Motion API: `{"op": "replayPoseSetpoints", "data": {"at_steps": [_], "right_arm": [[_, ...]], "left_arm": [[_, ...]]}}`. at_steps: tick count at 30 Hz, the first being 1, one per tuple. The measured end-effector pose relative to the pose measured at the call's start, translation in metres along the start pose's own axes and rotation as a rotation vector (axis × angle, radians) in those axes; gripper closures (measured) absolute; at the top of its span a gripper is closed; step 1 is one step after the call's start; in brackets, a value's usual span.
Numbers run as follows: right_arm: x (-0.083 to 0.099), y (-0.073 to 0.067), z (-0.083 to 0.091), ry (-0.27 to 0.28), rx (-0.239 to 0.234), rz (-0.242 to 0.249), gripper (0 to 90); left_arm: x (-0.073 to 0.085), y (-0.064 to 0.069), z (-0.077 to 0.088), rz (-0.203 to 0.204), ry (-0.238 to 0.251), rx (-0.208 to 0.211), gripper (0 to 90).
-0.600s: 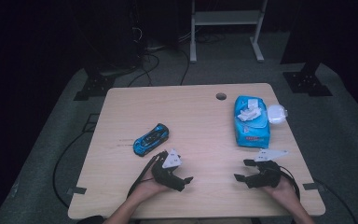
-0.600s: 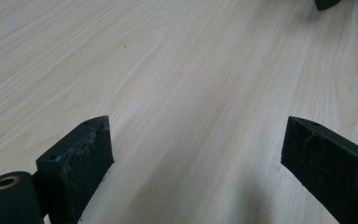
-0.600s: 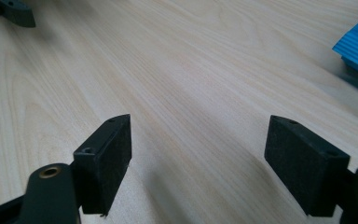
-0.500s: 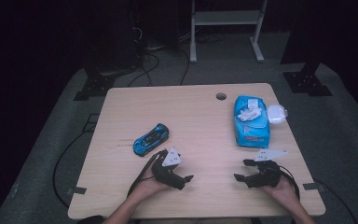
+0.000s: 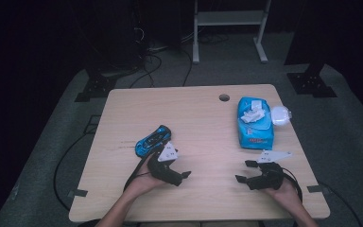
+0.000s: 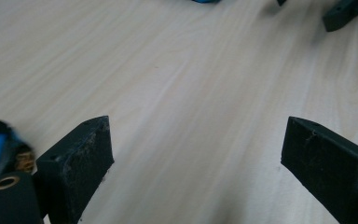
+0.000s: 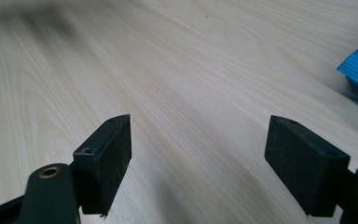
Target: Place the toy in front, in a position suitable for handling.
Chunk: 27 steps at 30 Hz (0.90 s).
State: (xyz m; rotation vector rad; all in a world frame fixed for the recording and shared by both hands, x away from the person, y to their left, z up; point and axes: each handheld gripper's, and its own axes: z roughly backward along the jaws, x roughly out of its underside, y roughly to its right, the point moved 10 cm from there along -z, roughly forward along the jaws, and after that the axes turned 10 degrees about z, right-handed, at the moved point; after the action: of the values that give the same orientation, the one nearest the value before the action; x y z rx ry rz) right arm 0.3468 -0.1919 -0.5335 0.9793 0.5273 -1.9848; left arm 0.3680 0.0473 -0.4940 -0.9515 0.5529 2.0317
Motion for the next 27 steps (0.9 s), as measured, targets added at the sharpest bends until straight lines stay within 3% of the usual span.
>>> {"op": "replayPoseSetpoints", "data": {"at_steps": [1, 6, 10, 16, 17, 22, 27], "right_arm": [[-0.001, 0.0, 0.0, 0.0, 0.001, -0.003, 22.0], [-0.002, 0.0, -0.001, -0.003, 0.001, -0.003, 22.0], [-0.001, -0.001, -0.002, -0.011, 0.0, 0.002, 22.1], [-0.002, -0.002, -0.001, -0.008, 0.0, 0.007, 22.1], [-0.002, -0.002, -0.001, -0.009, 0.0, 0.003, 22.0], [-0.002, -0.004, -0.001, -0.011, -0.003, 0.01, 22.0], [-0.003, -0.004, 0.0, -0.005, -0.005, 0.008, 22.0]], "left_arm": [[0.0, 0.0, 0.0, 0.0, 0.0, 0.0, 8.1], [-0.009, -0.027, 0.016, 0.022, 0.025, -0.039, 8.1], [-0.013, -0.038, 0.023, 0.062, 0.044, -0.029, 8.1], [-0.014, -0.055, 0.03, 0.035, 0.021, -0.071, 7.5], [-0.013, -0.066, 0.032, 0.015, -0.002, -0.109, 5.4], [-0.014, -0.088, 0.036, 0.045, -0.009, -0.13, 5.4], [-0.016, -0.105, 0.036, 0.043, -0.03, -0.148, 5.4]]}}
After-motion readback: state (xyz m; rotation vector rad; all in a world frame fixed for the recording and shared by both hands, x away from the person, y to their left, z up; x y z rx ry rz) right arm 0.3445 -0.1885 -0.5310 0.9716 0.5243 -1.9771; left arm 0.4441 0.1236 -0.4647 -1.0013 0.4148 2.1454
